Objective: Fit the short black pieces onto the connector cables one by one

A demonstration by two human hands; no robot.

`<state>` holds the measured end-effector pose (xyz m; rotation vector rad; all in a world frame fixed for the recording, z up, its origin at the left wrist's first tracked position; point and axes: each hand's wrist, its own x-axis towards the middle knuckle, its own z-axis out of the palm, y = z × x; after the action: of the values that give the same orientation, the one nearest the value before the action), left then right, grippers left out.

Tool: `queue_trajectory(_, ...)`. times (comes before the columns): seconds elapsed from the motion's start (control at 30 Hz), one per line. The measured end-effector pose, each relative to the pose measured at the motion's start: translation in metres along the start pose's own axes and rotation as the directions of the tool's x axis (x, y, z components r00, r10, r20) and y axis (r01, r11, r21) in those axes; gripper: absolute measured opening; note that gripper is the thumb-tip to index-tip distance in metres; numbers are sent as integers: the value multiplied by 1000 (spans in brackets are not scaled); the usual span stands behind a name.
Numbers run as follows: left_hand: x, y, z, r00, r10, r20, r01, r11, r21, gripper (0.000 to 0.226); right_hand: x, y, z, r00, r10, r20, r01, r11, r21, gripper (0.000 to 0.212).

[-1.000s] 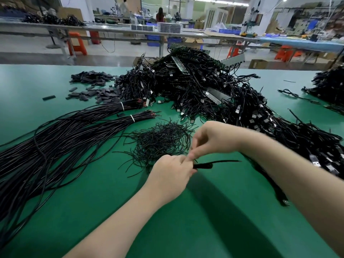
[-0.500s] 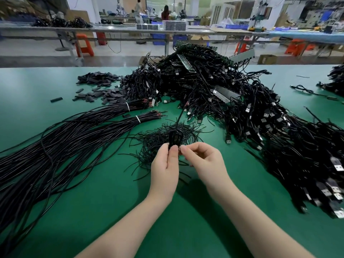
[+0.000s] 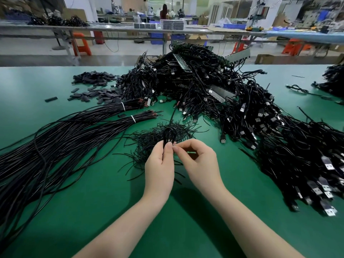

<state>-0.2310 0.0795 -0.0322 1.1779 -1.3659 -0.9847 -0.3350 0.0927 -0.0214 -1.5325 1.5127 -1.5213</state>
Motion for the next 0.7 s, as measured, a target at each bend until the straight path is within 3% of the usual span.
queue_trajectory(0.13, 1, 10, 4, 978, -178, 107, 204, 921, -332, 26, 2, -3, -1, 996, 82, 40, -88, 982, 167, 14)
queue_trajectory(0.23, 1, 17, 2, 956, -233, 178, 288, 858, -424, 25, 5, -7, -6, 987, 135, 89, -157, 931, 329, 8)
queue_trajectory(0.37, 0, 27, -3, 897, -316, 308, 431, 777, -458, 21, 11, -7, -13, 992, 96, 80, -110, 974, 196, 8)
queue_trajectory(0.43, 3, 33, -7, 873, -332, 356, 466, 784, -410, 19, 14, -10, -18, 992, 74, 98, -89, 984, 156, 10)
queue_trajectory(0.7, 26, 42, -41, 695, -265, 668, 572, 766, -292, 19, 22, -20, -43, 902, 139, 409, -303, 878, 370, 9)
